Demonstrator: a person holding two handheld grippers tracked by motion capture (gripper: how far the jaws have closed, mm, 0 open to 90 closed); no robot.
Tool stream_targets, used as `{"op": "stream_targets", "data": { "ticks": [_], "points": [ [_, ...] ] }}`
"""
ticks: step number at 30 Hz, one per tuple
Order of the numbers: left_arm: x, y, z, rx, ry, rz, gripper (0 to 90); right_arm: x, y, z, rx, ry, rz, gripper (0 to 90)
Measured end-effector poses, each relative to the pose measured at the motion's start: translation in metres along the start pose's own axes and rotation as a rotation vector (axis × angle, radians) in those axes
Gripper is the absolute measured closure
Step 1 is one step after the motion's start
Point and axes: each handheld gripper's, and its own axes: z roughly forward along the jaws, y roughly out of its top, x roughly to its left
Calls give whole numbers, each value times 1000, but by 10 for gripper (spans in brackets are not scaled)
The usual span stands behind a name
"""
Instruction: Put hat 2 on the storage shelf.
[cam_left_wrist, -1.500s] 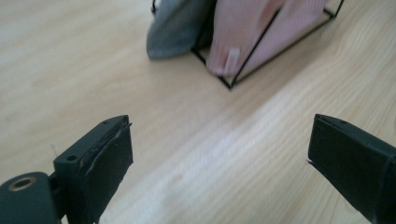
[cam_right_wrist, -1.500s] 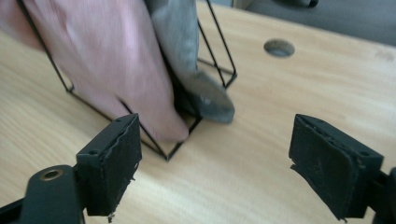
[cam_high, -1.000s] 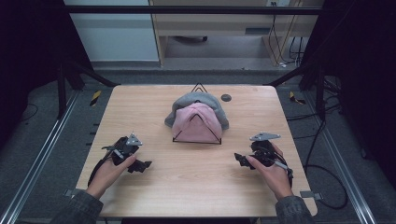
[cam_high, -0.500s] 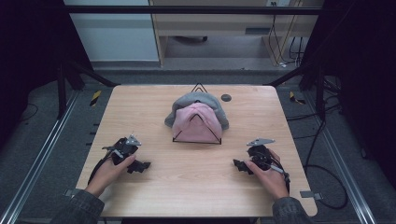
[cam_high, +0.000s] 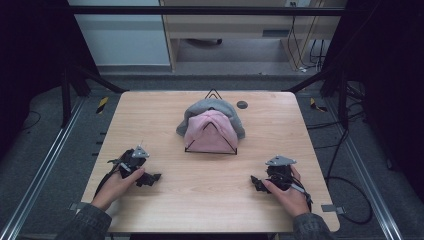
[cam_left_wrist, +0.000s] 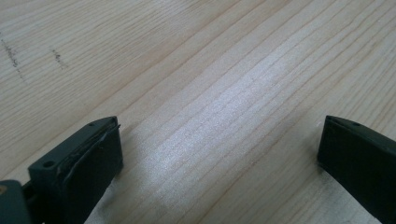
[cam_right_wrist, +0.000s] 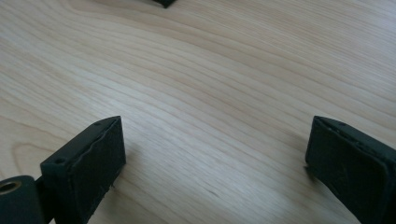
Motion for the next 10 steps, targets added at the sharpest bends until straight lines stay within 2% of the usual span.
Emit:
{"op": "stream_targets", "data": {
  "ticks": [2,10],
  "points": [
    [0,0,0,1,0,-1,0,-4,-2,-2,-1,-19,16,51],
    [0,0,0,0,0,0,0,-3,-1,0,2,-21,27,38]
  ]
}}
